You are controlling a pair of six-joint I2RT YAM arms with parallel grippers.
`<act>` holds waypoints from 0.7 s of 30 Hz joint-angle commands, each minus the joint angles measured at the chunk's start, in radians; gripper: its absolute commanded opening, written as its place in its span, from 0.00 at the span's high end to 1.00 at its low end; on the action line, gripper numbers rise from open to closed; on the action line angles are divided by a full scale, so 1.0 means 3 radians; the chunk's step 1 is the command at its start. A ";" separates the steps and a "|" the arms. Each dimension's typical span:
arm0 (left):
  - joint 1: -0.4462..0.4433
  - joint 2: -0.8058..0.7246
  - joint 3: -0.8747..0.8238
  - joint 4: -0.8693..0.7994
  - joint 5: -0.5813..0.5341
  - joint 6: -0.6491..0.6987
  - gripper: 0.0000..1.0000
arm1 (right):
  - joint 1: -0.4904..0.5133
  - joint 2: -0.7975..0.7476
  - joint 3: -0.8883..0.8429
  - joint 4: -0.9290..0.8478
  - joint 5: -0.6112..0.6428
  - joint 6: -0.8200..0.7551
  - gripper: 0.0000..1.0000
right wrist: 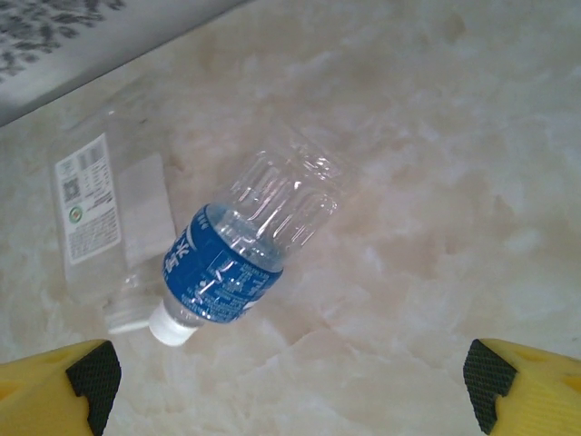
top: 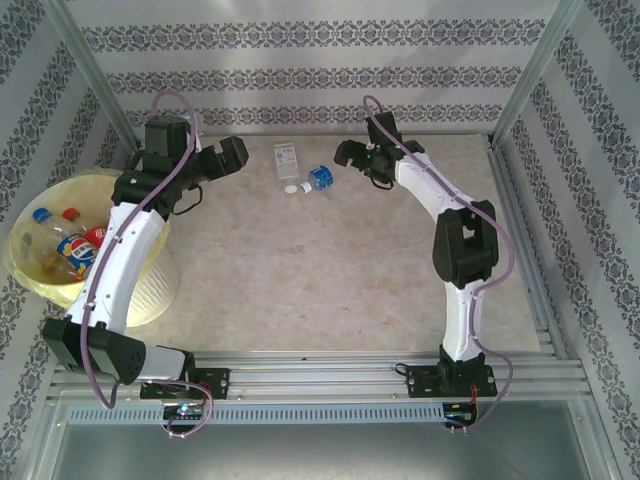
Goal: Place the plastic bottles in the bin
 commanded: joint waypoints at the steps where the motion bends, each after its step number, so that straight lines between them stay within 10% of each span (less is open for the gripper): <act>1: -0.0046 0.0022 -0.0061 0.0215 0.0042 -0.0048 0.00 | -0.0054 0.0289 0.0444 -0.0406 -0.0026 0.0544 0.02; 21: -0.0064 0.0513 0.0016 0.0380 0.0244 -0.0089 0.00 | 0.0041 0.1721 0.2103 -0.0746 0.0132 0.1333 0.13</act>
